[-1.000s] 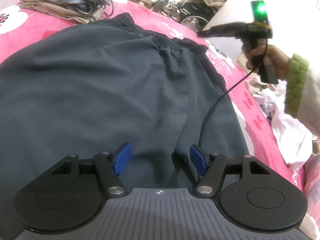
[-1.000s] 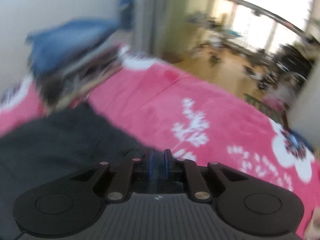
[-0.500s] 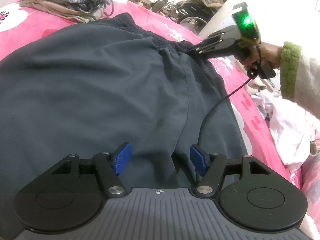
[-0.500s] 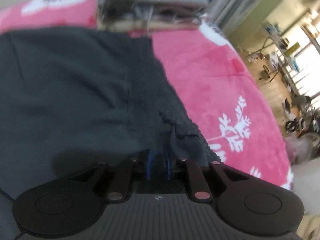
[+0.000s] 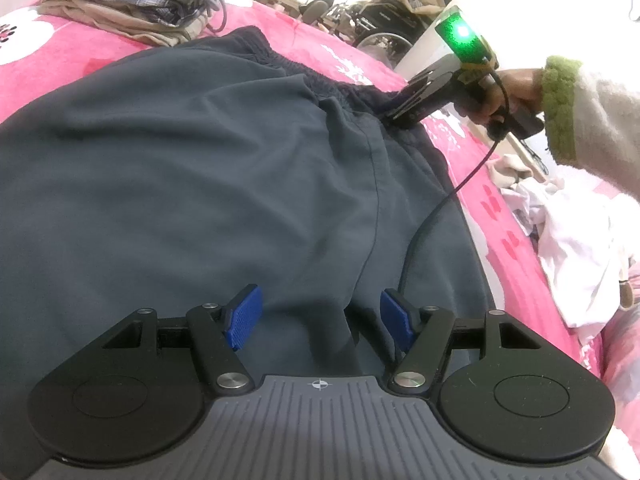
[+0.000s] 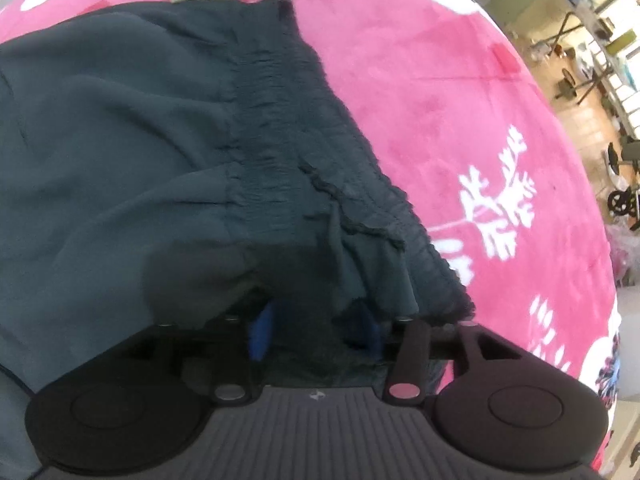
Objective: Fold clothes
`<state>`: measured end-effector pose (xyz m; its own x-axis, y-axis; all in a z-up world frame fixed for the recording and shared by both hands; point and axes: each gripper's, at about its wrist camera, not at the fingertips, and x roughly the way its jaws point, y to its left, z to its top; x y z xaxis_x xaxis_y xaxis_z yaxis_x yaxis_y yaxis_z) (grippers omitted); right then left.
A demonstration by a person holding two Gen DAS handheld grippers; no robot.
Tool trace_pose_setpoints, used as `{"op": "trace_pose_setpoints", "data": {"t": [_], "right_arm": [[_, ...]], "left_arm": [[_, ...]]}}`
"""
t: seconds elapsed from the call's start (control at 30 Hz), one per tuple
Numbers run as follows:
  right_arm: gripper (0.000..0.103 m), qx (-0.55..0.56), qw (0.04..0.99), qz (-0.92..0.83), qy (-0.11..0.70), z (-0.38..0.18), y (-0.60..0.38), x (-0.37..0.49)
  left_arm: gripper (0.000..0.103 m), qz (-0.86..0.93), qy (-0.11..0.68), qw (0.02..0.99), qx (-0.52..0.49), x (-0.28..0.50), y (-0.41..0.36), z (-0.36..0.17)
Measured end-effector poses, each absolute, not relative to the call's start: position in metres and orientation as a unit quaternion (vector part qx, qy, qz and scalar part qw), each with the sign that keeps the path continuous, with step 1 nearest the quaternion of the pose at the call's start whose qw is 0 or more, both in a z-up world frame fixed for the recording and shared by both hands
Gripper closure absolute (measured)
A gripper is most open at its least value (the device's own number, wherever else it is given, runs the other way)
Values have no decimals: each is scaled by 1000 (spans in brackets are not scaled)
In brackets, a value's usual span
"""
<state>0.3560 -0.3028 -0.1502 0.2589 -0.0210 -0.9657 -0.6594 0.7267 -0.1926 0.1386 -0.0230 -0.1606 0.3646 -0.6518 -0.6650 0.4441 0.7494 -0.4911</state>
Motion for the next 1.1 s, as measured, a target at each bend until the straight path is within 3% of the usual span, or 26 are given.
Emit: {"op": "trace_pose_setpoints", "data": {"t": [0.17,0.33,0.43,0.7,1.0,1.1], "right_arm": [[47,-253,745,211,580,-154,-313,360],[91,-277,744,231,562,-149,-309,339],[96,-319,761,222,520,-144,-301,320],[97,-333,842,129,404,-107,-312,299],[96,-329,843,77,420,-143,-319,342],[74,-292,849,48,437,-159,-331,355]], "left_arm": [[37,-334,452,821,-106,137,-24,-160],[37,-328,452,823,-103,137,-27,-158],[37,-325,450,826,-101,137,-29,-157],[37,-314,445,833,-97,141,-27,-154],[37,-288,444,845,-79,147,-26,-154],[37,-287,444,846,-70,146,-28,-155]]}}
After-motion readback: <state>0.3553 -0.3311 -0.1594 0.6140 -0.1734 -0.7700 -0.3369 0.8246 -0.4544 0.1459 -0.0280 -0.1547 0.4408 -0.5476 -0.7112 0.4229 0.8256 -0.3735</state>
